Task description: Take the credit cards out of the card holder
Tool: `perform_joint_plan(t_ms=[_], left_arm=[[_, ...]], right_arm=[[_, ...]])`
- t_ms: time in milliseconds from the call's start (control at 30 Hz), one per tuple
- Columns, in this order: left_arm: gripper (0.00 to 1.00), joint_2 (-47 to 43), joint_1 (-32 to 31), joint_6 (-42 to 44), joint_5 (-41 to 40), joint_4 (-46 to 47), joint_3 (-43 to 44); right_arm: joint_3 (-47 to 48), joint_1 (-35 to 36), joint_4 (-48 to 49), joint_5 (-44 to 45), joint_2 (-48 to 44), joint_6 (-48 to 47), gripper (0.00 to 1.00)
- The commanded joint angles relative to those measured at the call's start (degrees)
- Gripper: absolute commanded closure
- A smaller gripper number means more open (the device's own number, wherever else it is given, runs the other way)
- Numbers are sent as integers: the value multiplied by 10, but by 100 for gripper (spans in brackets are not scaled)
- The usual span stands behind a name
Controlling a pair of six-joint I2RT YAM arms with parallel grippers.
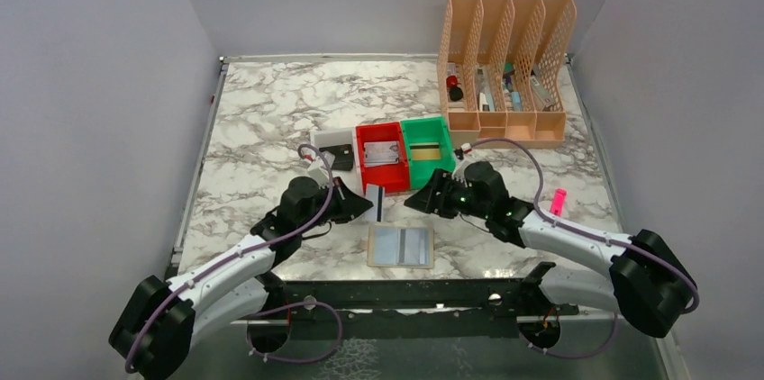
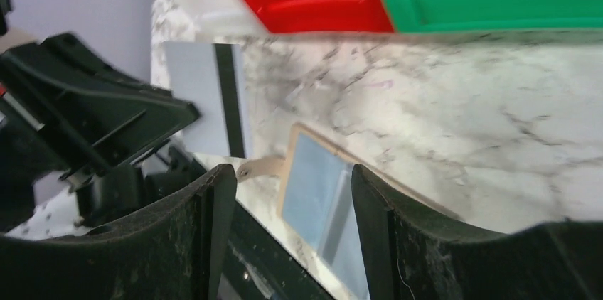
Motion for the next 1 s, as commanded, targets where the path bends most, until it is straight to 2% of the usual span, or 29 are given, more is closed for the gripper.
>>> perform_joint_plan(t_ms=[0, 100, 267, 500, 800, 967], left_arm=[[100, 26, 10, -35, 141, 142, -22], [100, 30, 9, -37, 160, 167, -25], [100, 27, 10, -46, 184, 195, -23], [100, 18, 10, -60, 180, 205, -33], [100, 5, 10, -68, 167, 207, -47], [100, 4, 10, -72, 163, 207, -51]], right_arm=[[-10, 0, 133, -154, 35, 1, 35], [-15, -2, 209, -199, 80, 26, 35], [-5, -2, 283, -238, 139, 45, 41], [2, -6, 341, -272, 165, 52, 55], [-22, -18, 363, -268, 149, 59, 65], [-33, -21, 377, -268, 141, 67, 76]])
